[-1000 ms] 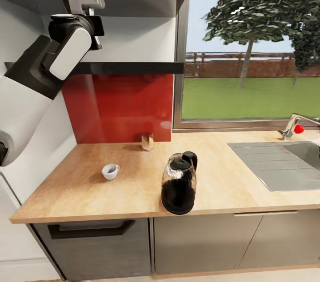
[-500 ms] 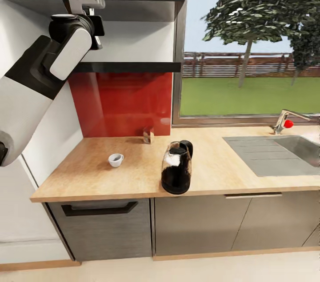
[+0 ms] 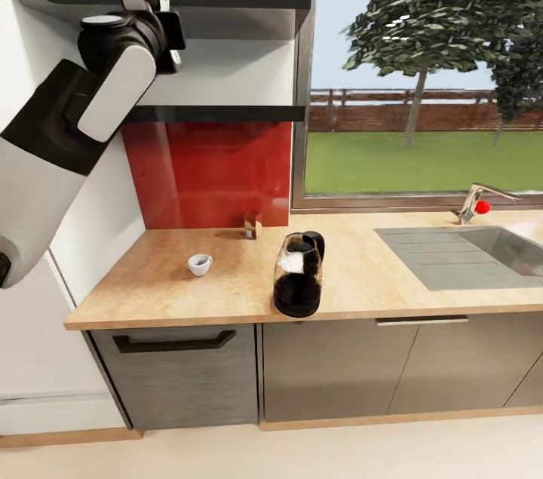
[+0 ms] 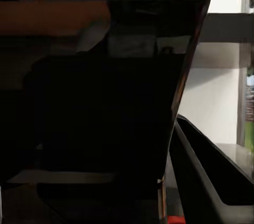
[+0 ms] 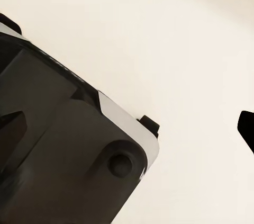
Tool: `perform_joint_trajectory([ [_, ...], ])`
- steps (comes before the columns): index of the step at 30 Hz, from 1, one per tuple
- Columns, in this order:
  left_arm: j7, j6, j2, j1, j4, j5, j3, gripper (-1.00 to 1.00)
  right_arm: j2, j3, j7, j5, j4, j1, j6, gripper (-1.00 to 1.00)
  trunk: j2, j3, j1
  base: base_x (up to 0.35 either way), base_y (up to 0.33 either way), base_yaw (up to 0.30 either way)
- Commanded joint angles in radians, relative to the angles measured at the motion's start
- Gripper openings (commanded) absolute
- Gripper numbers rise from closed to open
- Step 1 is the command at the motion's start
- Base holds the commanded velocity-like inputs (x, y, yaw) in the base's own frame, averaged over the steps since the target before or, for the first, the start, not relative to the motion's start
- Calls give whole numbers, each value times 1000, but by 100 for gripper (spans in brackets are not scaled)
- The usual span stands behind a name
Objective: Set up a coffee station on the kitchen countertop: keep the coffee maker on the countertop, move the bottle of coffee from the kitchen shelf to the counter next to the coffee maker, place a paper coffee filter on top of the coffee maker, put the saucer next to the coffee maker with the coffee cup on the saucer, and place the electric kettle next to the coffee maker.
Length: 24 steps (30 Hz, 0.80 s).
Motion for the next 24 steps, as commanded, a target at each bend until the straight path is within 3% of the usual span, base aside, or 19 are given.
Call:
perform_joint_trajectory([
  [1, 7, 3, 6, 7, -15, 3, -3, -100, 0, -3, 3, 7, 0, -1, -4, 100, -1, -2, 0, -2, 0, 0],
  [5, -2, 2, 67, 74, -108, 3, -3, -100, 0, -3, 3, 7, 0, -1, -4, 100, -1, -2, 0, -1, 0, 0],
  [14, -11, 3, 167, 205, -295, 5, -5, -100, 0, -3, 3, 7, 0, -1, -4, 100, -1, -2, 0, 0, 0, 0],
  [18, -12, 2, 198, 268, -358, 5, -5, -100, 0, -3, 3, 7, 0, -1, -4, 100, -1, -2, 0, 0, 0, 0],
  [24, -12, -13, 214, 346, -402, 5, -7, -100, 0, -3, 3, 7, 0, -1, -4, 100, -1, -2, 0, 0, 0, 0],
])
